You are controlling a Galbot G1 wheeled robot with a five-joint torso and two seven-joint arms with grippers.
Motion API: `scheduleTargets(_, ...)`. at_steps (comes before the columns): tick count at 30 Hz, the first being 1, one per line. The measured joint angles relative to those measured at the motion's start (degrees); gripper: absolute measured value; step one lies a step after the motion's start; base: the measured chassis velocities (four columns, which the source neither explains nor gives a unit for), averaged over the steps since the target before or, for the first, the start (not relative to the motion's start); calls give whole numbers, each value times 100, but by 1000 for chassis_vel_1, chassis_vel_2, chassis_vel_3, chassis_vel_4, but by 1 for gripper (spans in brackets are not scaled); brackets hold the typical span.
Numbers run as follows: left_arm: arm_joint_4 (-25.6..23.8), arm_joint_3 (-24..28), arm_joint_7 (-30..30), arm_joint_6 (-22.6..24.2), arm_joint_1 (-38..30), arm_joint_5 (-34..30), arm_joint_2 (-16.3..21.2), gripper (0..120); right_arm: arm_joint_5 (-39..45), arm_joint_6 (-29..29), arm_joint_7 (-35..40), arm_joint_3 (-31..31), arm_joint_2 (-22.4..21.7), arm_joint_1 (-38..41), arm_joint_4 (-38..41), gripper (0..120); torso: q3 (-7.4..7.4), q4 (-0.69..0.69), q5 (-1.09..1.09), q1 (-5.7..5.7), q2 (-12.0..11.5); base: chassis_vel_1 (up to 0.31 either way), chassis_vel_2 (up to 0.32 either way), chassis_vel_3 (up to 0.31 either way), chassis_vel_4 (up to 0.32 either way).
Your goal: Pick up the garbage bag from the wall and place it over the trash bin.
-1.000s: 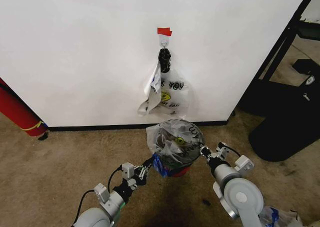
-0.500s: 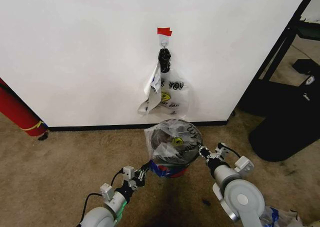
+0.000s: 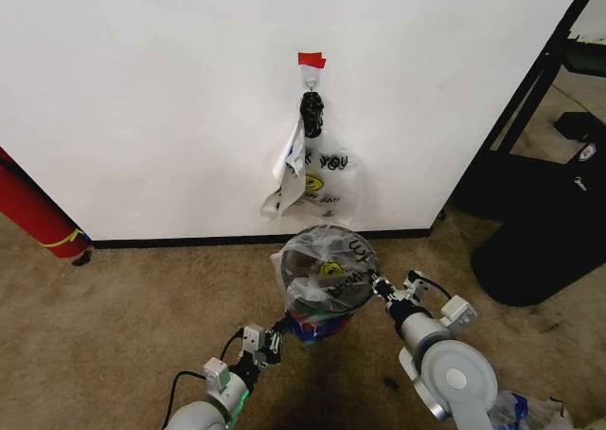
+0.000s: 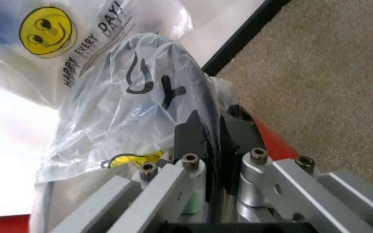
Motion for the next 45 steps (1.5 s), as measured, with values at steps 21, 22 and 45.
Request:
scheduleTargets(21,-1059,-738,-207,-155,734,246,420,83,-204,94,-54,2,-87,294,-269,1,0,1,-1,0,0,0,0,0,0)
scheduleTargets(22,-1189,-782,-293,-157,727,211,448,88,-314,118,-80,-14,-80,259,-268,1,0,0,-1,0,0,0,0,0,0)
scheduleTargets(45,-2761,166,-1772,2261,-1945,-2526,1665,11,-1729,742,-786,-504,222,-111,-269,1,0,1,-1,0,0,0,0,0,0)
